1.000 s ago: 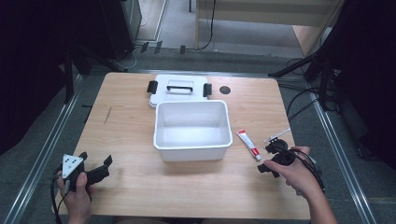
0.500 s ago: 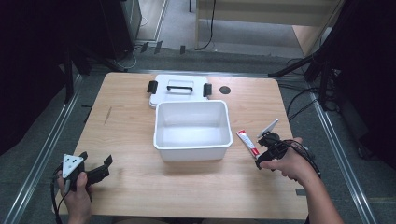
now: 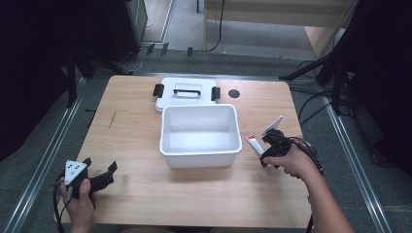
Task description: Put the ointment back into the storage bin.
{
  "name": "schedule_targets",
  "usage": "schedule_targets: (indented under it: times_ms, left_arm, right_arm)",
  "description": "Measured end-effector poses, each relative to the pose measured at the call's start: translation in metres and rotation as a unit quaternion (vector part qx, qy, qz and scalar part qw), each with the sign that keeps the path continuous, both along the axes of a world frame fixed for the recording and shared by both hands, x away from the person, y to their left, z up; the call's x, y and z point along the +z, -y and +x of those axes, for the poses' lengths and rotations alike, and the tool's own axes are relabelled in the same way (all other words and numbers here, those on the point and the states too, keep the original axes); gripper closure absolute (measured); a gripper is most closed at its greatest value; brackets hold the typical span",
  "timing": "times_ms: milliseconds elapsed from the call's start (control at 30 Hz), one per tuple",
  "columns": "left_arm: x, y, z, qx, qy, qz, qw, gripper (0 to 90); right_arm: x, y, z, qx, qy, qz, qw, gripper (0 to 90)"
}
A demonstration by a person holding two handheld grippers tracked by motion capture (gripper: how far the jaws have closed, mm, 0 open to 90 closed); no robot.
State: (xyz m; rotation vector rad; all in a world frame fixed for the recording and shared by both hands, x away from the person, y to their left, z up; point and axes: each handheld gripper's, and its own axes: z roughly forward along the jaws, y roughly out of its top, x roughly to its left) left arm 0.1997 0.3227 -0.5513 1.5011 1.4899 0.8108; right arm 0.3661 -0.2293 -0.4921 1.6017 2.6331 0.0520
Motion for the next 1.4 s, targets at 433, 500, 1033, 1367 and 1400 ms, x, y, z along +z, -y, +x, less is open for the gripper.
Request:
schedule_targets:
  times_ms: [433, 500, 1033, 1367, 1400]
  left_arm:
    - [0.000, 0.000, 0.000, -0.002, -0.002, -0.001, 1.0000, 6.8]
    - [0.000, 0.000, 0.000, -0.002, -0.001, -0.003, 1.0000, 6.8]
    - [0.000, -0.001, 0.001, -0.005, -0.002, -0.005, 1.0000, 6.8]
    - [0.000, 0.000, 0.001, -0.008, -0.005, -0.002, 1.0000, 6.8]
    - [0.000, 0.000, 0.002, -0.008, -0.005, -0.002, 1.0000, 6.9]
  right_arm:
    - [-0.006, -0.011, 0.017, -0.003, -0.030, 0.016, 0.9994, 48.3]
    - [-0.006, -0.012, 0.019, -0.008, -0.031, 0.021, 0.9993, 50.5]
    - [-0.011, -0.021, 0.031, -0.018, -0.045, 0.004, 0.9988, 65.5]
    - [-0.012, -0.023, 0.031, -0.011, -0.037, -0.006, 0.9992, 72.7]
    - [-0.012, -0.024, 0.030, -0.011, -0.038, -0.008, 0.9992, 72.8]
